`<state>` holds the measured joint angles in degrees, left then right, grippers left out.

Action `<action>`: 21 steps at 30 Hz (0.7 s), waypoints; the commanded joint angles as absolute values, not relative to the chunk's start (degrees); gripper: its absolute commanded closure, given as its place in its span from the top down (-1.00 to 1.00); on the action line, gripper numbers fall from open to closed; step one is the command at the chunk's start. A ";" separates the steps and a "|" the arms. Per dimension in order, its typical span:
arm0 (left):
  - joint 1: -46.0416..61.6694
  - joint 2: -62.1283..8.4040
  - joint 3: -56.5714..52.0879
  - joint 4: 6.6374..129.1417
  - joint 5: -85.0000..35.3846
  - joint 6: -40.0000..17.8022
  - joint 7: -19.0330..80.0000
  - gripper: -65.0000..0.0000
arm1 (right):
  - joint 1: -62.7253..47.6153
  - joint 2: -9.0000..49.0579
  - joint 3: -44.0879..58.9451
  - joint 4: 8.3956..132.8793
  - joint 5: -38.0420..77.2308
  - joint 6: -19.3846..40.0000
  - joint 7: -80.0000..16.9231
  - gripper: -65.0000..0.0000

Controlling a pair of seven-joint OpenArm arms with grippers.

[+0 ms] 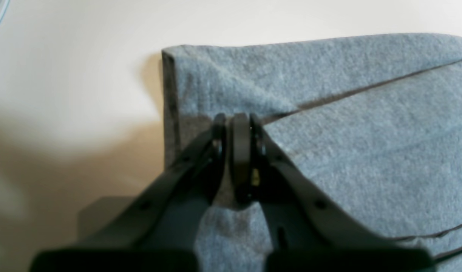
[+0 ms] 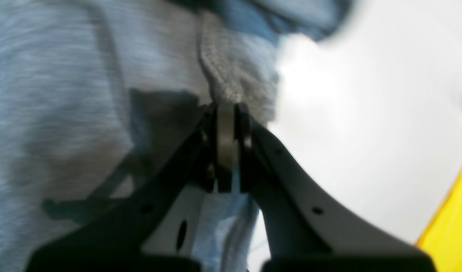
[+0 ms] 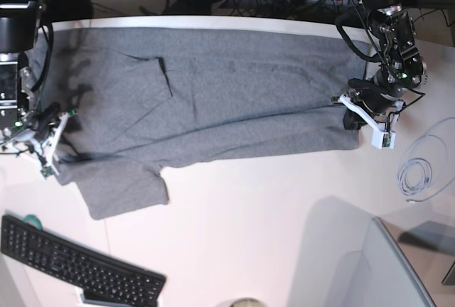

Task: Layout the t-shirt on the table in an organized manner, then fold the t-shirt properly
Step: 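Lower the folded hem and open both grippers, withdrawing the right gripper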

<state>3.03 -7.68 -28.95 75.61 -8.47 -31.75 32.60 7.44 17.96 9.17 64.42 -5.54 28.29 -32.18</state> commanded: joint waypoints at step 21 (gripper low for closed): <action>2.42 -9.10 -29.23 76.35 -9.19 -31.87 31.43 -1.00 | 11.65 20.00 16.40 57.98 -5.23 14.02 -32.04 -0.82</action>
